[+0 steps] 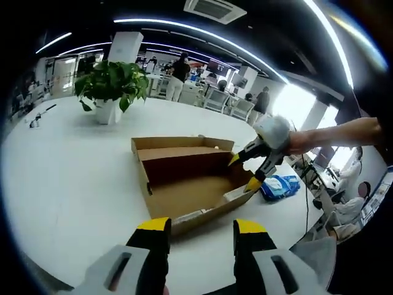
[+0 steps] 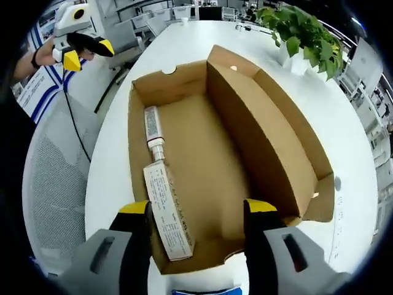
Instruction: Operate the shoe box by opening the lid, removing the specified soft item, and placing it in the target area until the item is outside and the box remains undamaged.
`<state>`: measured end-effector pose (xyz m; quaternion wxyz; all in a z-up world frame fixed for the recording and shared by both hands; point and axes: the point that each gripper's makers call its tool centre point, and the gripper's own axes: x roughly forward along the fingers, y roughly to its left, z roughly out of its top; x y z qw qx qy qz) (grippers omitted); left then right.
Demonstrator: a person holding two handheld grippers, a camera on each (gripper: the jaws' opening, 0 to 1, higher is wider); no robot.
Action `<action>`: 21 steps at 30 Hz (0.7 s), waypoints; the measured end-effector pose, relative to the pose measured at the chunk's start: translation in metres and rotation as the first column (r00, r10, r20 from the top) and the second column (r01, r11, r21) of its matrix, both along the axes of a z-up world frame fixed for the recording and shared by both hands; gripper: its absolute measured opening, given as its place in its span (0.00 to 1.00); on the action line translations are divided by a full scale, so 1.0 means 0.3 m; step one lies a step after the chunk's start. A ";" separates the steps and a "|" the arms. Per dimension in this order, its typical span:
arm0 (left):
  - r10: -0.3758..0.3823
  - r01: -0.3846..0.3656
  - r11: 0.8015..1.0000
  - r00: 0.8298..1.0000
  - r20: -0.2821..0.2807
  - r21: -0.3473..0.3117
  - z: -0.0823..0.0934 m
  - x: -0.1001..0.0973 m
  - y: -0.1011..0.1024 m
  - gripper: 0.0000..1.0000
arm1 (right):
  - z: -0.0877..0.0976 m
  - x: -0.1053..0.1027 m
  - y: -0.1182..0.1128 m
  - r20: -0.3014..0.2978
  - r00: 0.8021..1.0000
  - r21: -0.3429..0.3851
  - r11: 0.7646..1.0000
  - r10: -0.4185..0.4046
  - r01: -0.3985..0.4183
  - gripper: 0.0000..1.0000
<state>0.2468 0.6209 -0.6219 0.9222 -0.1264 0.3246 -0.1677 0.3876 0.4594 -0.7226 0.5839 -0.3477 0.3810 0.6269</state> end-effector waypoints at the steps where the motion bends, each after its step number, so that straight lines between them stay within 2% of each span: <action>1: 0.003 -0.003 1.000 1.000 -0.002 0.001 -0.002 -0.001 0.005 0.41 | -0.004 0.000 0.004 -0.006 1.000 -0.004 1.000 0.003 -0.003 0.58; 4: 0.008 -0.008 1.000 1.000 -0.003 0.001 -0.005 -0.004 0.015 0.41 | -0.014 -0.008 0.016 -0.029 0.999 -0.014 1.000 0.020 -0.021 0.57; 8: 0.015 -0.015 1.000 1.000 -0.005 0.002 -0.011 -0.007 0.029 0.41 | -0.031 -0.010 0.020 -0.027 0.999 -0.029 0.999 0.035 -0.036 0.56; 10: 0.017 -0.017 1.000 1.000 -0.006 0.001 -0.013 -0.008 0.034 0.41 | -0.040 -0.006 0.015 -0.005 0.998 -0.045 0.997 0.056 -0.056 0.56; 21: 0.012 -0.012 1.000 1.000 -0.005 -0.005 -0.013 -0.001 0.033 0.41 | -0.028 0.043 -0.005 0.041 0.999 -0.043 0.999 0.015 -0.014 0.61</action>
